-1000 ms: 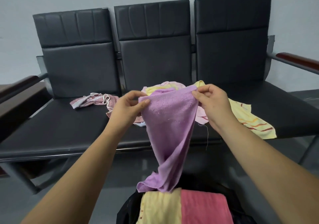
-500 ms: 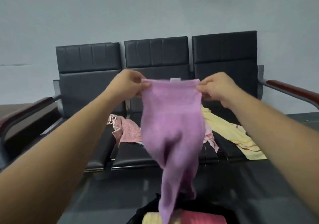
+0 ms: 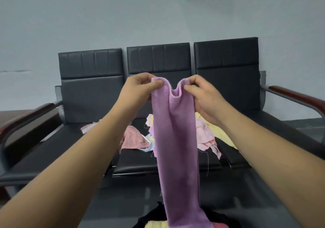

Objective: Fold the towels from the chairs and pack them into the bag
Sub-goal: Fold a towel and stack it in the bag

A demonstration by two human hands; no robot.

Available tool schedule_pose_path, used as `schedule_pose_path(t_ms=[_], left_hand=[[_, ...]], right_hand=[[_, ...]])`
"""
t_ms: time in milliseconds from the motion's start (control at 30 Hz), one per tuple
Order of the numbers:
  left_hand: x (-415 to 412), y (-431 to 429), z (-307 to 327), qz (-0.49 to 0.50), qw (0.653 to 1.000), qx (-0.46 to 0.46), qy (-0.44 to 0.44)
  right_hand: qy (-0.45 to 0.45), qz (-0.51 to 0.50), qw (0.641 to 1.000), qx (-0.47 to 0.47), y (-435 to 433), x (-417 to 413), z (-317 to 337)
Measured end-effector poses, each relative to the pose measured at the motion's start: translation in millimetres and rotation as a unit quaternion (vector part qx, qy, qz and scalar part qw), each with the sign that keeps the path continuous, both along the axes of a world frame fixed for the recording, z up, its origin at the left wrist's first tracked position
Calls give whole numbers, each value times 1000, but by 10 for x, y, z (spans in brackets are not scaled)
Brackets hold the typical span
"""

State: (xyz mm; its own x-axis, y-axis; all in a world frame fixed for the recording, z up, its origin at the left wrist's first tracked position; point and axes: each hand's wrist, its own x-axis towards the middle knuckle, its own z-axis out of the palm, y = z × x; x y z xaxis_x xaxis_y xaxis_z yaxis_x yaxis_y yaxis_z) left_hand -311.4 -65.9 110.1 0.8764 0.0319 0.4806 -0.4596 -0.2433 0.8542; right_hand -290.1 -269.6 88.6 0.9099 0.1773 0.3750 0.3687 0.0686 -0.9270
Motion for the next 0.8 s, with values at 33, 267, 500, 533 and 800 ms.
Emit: schedule_pose_path(t_ms=[33,267,500,533,800], left_hand=[[15,-30,-35,-4,1000,1,6],[128,-14,-437,-1,989,-120,87],[248,178,-947,-146,939,-201,237],[208,160,-1003,-166,941,-144,259],[92,87,-1267,-224,906,-218,285]], right_hand=[[5,6,1000,-8,46,-24,-32],[90,-35,991,87,123,10,-83],[157,-49,978,131,63,143,-54],[166,-47,974,146,73,156,-66],[258,-122,943,171,-108,416,-317]])
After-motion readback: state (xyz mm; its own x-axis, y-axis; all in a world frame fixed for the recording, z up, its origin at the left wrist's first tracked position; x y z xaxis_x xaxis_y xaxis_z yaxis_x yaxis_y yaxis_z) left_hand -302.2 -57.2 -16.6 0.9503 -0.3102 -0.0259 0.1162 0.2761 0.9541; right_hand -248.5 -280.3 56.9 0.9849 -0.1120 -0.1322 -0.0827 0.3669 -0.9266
